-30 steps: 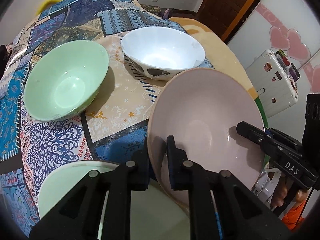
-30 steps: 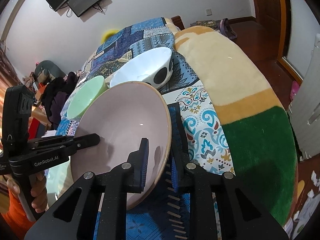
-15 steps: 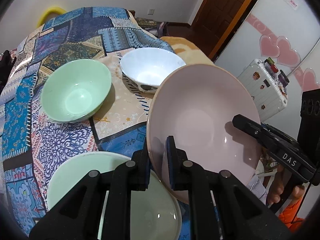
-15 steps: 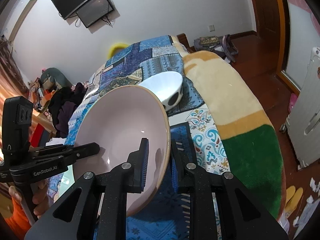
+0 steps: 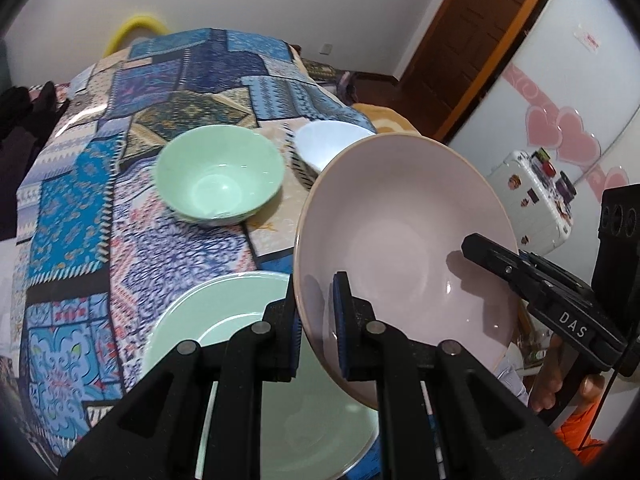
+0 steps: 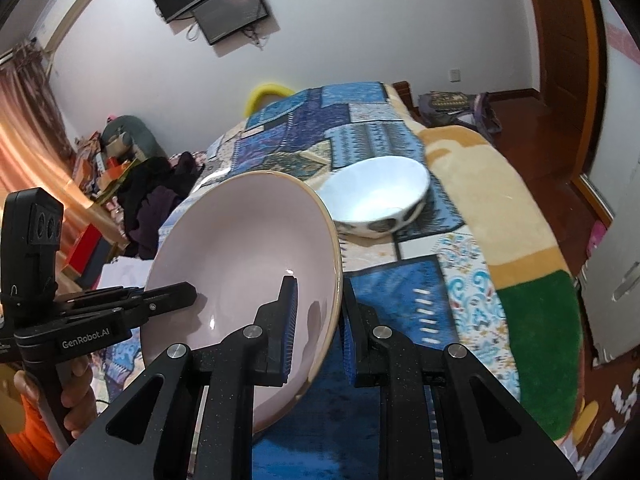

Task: Organize plates and bowls
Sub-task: 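Lift the pink bowl with both tools and carry it over the plate stack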

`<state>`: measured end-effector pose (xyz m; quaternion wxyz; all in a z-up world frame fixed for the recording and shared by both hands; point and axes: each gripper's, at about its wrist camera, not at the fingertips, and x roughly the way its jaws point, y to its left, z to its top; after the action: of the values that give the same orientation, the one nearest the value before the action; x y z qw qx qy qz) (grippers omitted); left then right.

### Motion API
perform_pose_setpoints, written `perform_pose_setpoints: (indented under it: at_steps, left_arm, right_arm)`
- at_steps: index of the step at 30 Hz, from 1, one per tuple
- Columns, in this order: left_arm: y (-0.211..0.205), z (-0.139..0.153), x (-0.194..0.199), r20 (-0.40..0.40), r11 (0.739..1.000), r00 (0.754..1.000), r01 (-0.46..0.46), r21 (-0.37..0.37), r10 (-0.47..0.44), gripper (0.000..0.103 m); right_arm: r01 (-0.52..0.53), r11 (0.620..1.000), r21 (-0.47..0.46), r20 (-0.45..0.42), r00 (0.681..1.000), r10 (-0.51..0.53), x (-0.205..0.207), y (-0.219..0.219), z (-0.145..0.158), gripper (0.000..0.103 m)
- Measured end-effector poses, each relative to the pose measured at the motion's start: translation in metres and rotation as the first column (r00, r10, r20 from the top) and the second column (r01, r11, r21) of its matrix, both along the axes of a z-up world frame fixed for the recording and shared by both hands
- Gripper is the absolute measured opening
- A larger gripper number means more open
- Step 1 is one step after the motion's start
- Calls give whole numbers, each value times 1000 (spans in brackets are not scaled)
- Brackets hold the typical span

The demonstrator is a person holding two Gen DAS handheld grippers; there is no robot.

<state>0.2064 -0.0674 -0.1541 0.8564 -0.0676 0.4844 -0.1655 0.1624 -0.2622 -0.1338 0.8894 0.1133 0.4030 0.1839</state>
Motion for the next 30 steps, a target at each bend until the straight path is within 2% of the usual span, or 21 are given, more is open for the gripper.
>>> perform_pose_setpoints:
  at_steps: [8,14,30]
  left_arm:
    - [49,10,-31,29,996,996,-84,-2,84,13]
    - [92,13,-53,33,984,984,-175,-7,176,13]
    - [181,-3,-111,14,937,937,-349,21,349,13]
  right_arm:
    - [-90,996,4,13,996,89,-6,42,3,18]
    - [-171,985,23,8,985,171,-8,78,-1,18]
    - [-373,928,-3,-21,928,373,-16,173,-8,18]
